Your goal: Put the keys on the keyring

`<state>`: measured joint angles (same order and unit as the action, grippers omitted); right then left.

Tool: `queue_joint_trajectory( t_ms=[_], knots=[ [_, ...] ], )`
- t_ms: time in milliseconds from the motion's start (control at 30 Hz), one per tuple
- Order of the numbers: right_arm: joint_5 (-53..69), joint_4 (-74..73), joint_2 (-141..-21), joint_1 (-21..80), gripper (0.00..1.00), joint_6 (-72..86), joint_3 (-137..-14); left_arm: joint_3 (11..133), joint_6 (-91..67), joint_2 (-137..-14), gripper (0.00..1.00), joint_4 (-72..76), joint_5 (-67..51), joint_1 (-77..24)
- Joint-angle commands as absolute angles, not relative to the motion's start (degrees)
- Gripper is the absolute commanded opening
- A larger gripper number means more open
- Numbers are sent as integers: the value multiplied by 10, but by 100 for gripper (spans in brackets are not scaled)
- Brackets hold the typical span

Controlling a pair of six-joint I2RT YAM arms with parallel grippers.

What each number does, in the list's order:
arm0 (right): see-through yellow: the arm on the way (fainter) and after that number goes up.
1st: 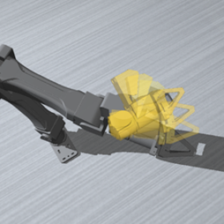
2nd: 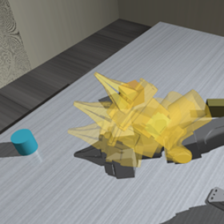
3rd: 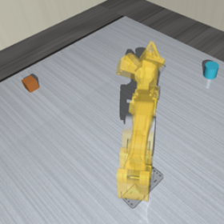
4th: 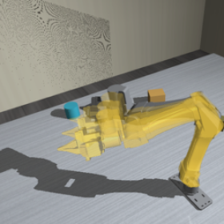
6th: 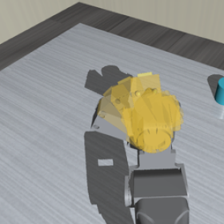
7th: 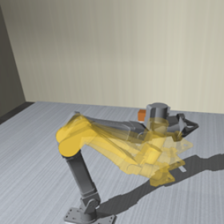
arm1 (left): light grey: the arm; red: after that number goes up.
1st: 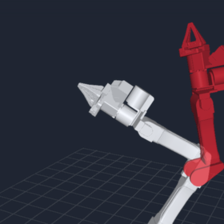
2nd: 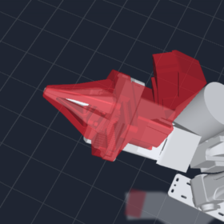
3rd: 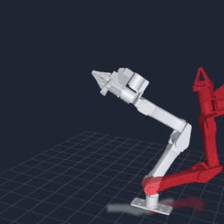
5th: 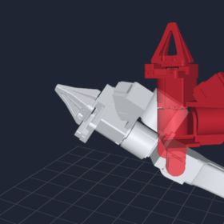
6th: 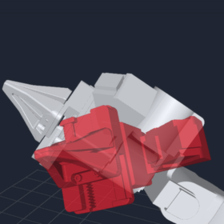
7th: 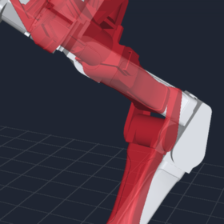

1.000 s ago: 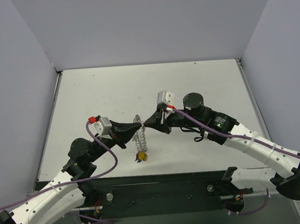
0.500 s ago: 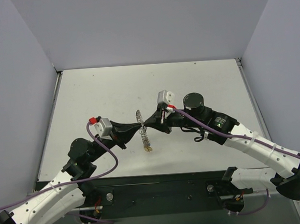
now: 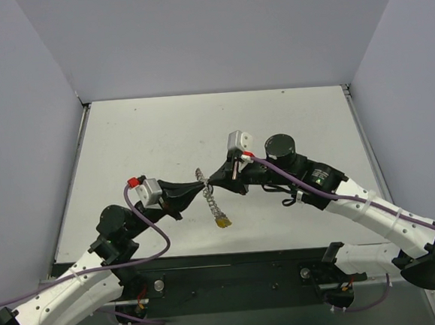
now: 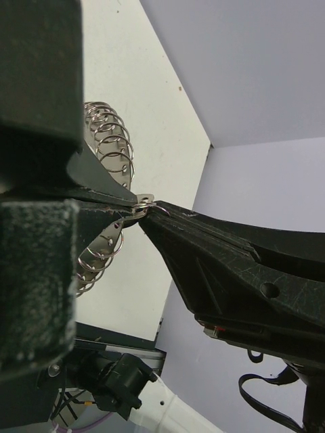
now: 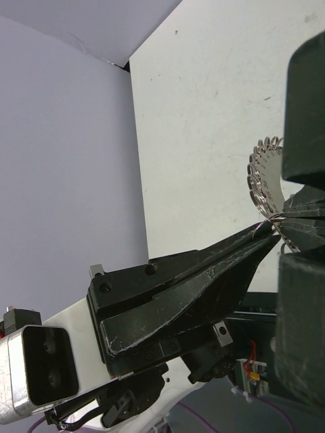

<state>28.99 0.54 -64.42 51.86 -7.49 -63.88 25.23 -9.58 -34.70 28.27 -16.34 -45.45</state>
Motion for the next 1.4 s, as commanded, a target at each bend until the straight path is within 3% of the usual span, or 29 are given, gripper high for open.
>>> queue_joint_trajectory(
  t_ms=[0,1067,1367],
  knots=[
    [288,33,-650,519,0,-74,-669,254,-96,-333,0,359,-194,-464],
    [288,21,-642,519,0,-80,-657,223,-136,-302,0,469,-222,-463],
    [293,9,-614,519,0,-86,-657,230,-120,-305,0,421,-173,-464]
  ],
)
